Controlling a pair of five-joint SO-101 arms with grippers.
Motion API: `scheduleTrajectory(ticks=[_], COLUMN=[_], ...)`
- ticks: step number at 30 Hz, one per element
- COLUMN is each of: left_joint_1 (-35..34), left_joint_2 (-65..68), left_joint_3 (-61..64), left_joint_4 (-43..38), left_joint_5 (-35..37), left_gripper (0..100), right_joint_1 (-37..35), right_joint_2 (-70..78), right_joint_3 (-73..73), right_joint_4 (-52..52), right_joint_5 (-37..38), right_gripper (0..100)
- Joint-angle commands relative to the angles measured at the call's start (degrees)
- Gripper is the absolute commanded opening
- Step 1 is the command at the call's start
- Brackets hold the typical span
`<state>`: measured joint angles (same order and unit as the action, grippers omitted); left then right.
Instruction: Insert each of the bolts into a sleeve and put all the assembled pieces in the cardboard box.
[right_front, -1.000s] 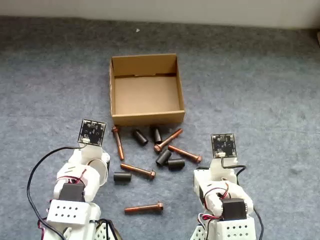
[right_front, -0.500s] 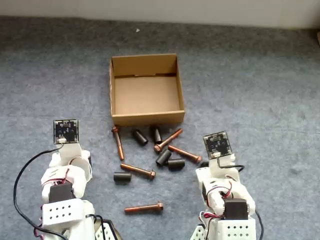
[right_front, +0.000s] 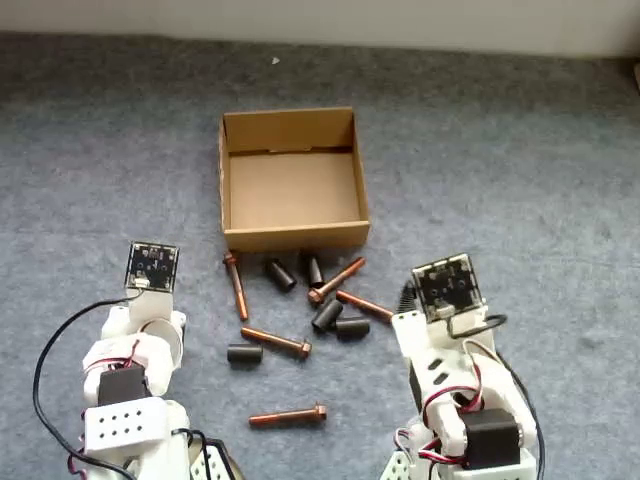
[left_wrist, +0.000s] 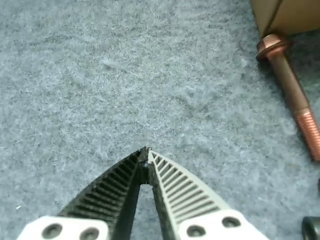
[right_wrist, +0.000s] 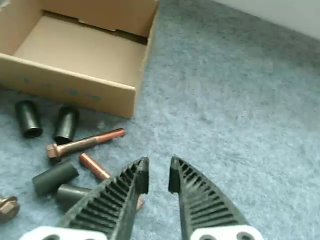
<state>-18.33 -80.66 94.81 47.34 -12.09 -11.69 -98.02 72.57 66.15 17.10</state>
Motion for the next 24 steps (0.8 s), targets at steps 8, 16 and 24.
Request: scheduleTrajectory(ticks=[8,16,24], left_joint_1=[-0.75,-0.75,-0.84], left_joint_2=[-0.48,-0.48,-0.48], left_joint_3=[-1.27,-1.27,-1.19], left_joint_4=[0.26,0.35,0.35], left_joint_5=[-0.18,-0.18,-0.18], left_gripper=[13,14,14], right_joint_1=[-17.27,-22.64,-22.64], right_joint_2=[46.20,73.10,94.20], right_joint_3=[-26.51,-43.30,-57.27], right_joint_4=[0.48,0.13,0.13], right_joint_5=[-10.90,-11.87,-16.97], right_gripper=[8.8,8.8,9.3])
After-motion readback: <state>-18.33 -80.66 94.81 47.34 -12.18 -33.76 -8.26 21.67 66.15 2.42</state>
